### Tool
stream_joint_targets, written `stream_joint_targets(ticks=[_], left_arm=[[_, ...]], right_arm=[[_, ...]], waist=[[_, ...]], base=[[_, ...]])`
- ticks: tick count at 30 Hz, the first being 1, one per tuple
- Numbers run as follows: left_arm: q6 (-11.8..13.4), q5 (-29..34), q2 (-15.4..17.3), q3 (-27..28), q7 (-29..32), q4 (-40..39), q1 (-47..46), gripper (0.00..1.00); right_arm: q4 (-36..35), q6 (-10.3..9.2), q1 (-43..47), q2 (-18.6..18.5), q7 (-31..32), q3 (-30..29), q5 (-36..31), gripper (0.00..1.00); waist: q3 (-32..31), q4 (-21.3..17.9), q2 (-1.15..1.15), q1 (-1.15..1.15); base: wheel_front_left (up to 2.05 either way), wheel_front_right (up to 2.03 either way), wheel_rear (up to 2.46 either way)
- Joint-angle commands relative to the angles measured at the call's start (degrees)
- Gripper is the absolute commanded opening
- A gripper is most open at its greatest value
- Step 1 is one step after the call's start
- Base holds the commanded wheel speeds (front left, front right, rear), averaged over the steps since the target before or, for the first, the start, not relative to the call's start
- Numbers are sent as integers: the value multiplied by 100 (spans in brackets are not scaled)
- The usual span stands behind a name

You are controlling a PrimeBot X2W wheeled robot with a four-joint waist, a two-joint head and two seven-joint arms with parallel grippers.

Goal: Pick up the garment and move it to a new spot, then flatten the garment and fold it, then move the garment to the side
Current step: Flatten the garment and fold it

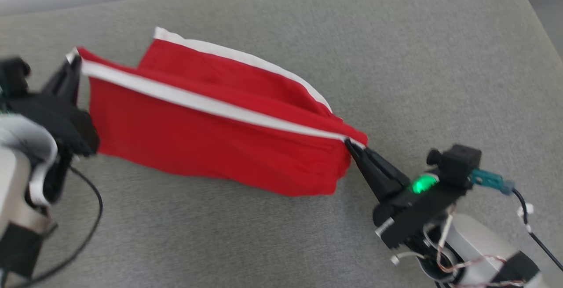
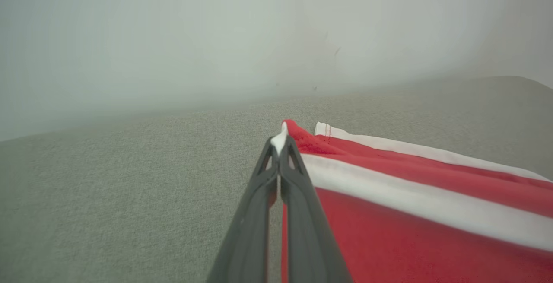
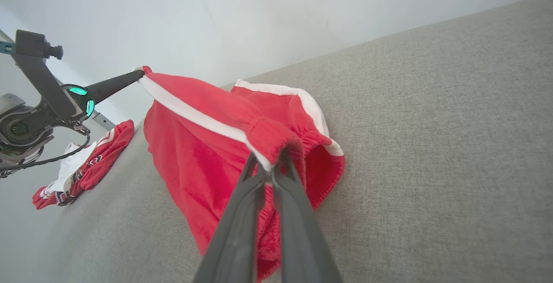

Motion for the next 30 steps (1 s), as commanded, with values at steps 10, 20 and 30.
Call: stream_joint_targets(ticks=[10, 20, 30], left_arm=[[-292, 402, -38, -358, 299, 1319, -1589, 0], [-489, 641, -265, -640, 157, 2257, -2355, 0], [-646, 545, -486, -734, -384, 3017, -2404, 100]], right_arm=[[790, -18, -917, 666, -203, 119, -240, 0], [1083, -17, -1289, 940, -347, 175, -385, 0], [1126, -17, -1187, 849, -407, 276, -456, 100]], waist=[[816, -541, -1, -1], [994, -681, -1, -1], [723, -669, -1, -1]], base=[[0, 0, 0], [0, 0, 0], [0, 0, 0]])
